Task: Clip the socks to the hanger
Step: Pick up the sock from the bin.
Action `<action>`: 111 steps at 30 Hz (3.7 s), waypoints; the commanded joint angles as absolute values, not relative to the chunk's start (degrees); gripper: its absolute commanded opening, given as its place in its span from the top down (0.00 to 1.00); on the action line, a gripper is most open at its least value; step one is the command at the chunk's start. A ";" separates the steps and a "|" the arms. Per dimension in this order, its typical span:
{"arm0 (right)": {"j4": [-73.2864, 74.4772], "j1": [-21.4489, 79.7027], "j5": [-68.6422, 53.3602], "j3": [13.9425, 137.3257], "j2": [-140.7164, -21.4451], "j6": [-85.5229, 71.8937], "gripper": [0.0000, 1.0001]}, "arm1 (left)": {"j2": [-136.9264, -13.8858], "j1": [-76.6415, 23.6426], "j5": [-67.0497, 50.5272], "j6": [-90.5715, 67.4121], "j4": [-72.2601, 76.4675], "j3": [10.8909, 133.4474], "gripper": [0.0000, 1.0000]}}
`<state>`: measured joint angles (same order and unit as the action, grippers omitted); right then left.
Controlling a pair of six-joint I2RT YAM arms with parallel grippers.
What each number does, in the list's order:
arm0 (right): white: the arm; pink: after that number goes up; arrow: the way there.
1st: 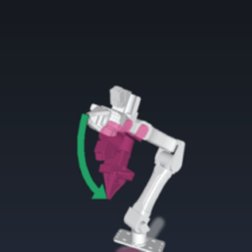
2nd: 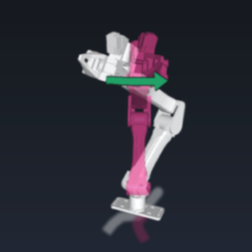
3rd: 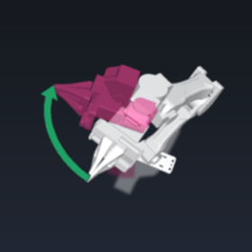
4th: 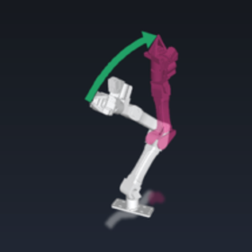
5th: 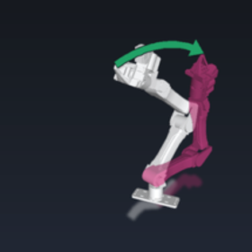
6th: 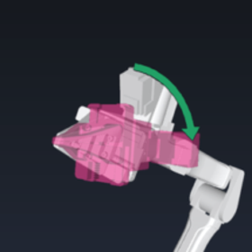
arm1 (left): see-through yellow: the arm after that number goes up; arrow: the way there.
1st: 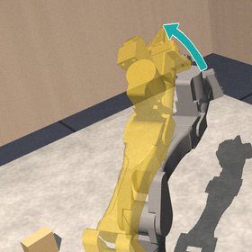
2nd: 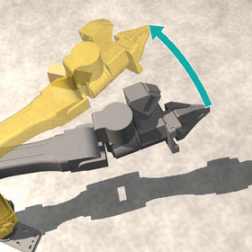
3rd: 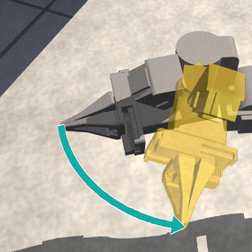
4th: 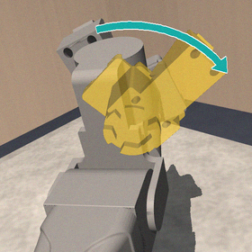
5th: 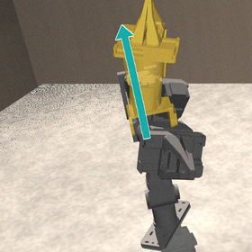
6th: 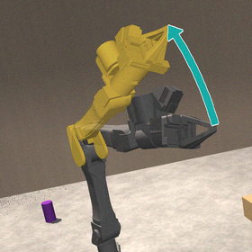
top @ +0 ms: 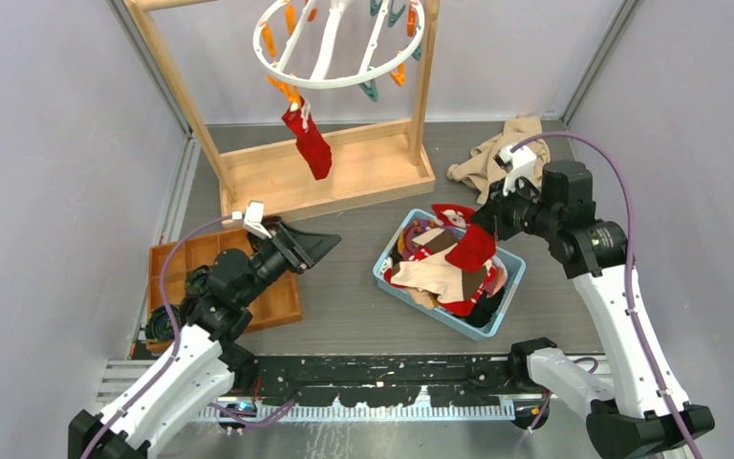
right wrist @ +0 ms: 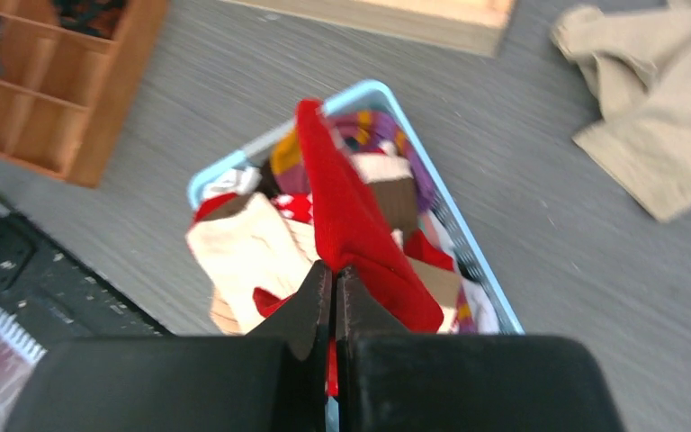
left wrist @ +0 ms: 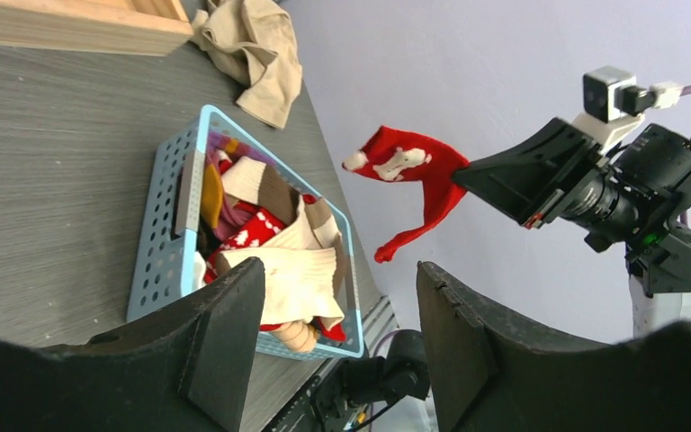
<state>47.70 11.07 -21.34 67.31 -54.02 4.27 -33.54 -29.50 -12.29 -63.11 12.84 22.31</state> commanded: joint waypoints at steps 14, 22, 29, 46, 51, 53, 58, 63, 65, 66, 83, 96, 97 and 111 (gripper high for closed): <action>31.19 23.36 -33.06 74.12 -65.10 -1.17 0.99 | -43.60 -33.77 -11.94 -87.18 19.25 30.04 0.37; 28.61 28.99 -31.43 75.19 -67.24 -0.29 0.99 | -47.47 -39.15 -5.85 -92.43 13.28 34.65 0.35; 28.20 31.23 -28.25 75.59 -68.05 2.27 0.99 | -52.39 -41.73 -5.51 -94.93 13.84 38.07 0.33; 26.83 31.83 -18.18 76.38 -69.50 2.98 0.99 | -47.61 -41.75 -3.48 -94.25 6.27 38.97 0.33; 26.08 32.58 -18.84 75.99 -69.77 2.65 0.99 | -51.70 -41.92 -5.00 -95.90 9.36 40.69 0.33; 25.85 32.84 -19.17 75.85 -69.83 2.43 0.99 | -53.25 -42.08 -4.97 -96.17 10.31 41.40 0.33; 25.67 33.32 -21.18 75.68 -69.47 2.37 0.99 | -56.98 -42.10 -4.49 -97.86 13.83 41.75 0.33; 25.66 34.10 -24.51 74.86 -68.26 2.57 0.99 | -61.10 -42.10 -4.39 -98.78 17.25 42.48 0.33; 25.67 34.67 -25.67 74.13 -67.42 3.22 0.99 | -62.10 -42.11 -4.35 -98.73 17.77 42.98 0.33; 25.77 34.90 -26.10 73.69 -66.96 3.74 0.99 | -62.43 -42.10 -4.29 -98.64 17.83 43.18 0.32; 27.28 38.88 -25.46 70.58 -62.99 14.19 0.99 | -64.10 -42.10 -3.86 -96.26 17.12 44.53 0.45; 30.88 40.32 -28.34 68.74 -59.69 17.98 0.81 | -61.82 -42.10 -5.24 -64.82 13.02 49.06 1.00; 31.08 40.27 -28.79 68.39 -58.92 17.46 0.72 | -60.55 -42.10 -5.67 -59.11 13.07 48.86 1.00; 13.08 36.97 -44.46 57.05 -52.43 8.67 0.05 | -43.40 -42.10 -36.52 31.61 -15.88 53.61 1.00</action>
<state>24.93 37.30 -36.14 61.12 -52.07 11.31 -41.39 -42.00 -26.83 5.63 -2.83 47.55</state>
